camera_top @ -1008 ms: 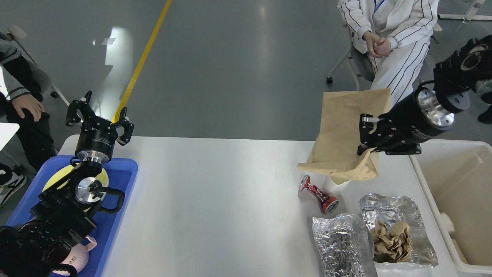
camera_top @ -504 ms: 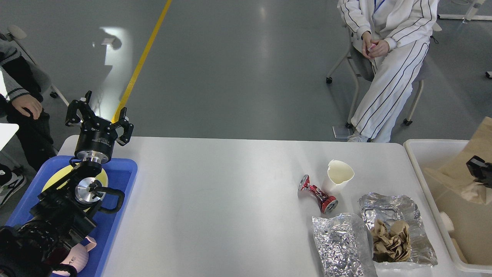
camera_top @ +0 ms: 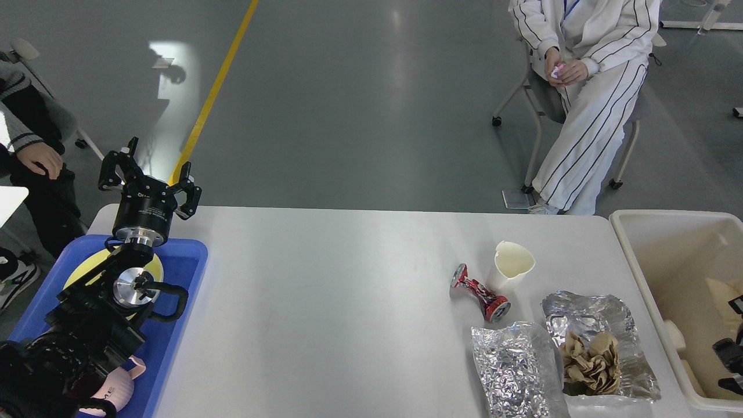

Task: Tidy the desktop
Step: 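Swing the right gripper back over toward the white paper cup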

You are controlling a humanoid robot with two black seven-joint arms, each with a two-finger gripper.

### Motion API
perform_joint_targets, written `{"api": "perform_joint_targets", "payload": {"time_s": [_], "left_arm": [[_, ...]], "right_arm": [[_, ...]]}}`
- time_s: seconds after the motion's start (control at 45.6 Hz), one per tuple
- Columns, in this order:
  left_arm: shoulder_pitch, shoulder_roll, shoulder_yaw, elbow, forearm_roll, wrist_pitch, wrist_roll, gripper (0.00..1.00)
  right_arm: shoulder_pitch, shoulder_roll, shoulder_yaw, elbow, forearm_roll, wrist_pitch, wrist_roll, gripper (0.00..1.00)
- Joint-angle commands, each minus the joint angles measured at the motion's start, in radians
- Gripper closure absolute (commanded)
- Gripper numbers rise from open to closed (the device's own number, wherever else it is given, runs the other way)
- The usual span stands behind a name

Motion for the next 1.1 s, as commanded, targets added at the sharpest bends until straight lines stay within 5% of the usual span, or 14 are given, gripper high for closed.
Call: {"api": "perform_joint_targets", "payload": {"time_s": [0.0,0.022,0.723,1.074], "left_arm": [[0.000,0.000,0.000,0.000,0.000,0.000,0.000,0.03],[0.000,0.000,0.000,0.000,0.000,0.000,0.000,0.03],[0.000,0.000,0.000,0.000,0.000,0.000,0.000,0.03],[-0.002,0.000,0.000,0.000,0.000,0.000,0.000,0.03]], "right_arm": [[-0.004,0.007,-0.001,-0.001,0.000,0.008,-0.001,0.21],[-0.004,0.008,-0.001,-0.001,0.000,0.010,-0.002,0.00],[0.050,0.022,0.001,-0.004,0.003,0.034,-0.006,0.00],[0.292,-0.035,-0.004,0.002,-0.001,0.243,-0.015,0.00]]}}
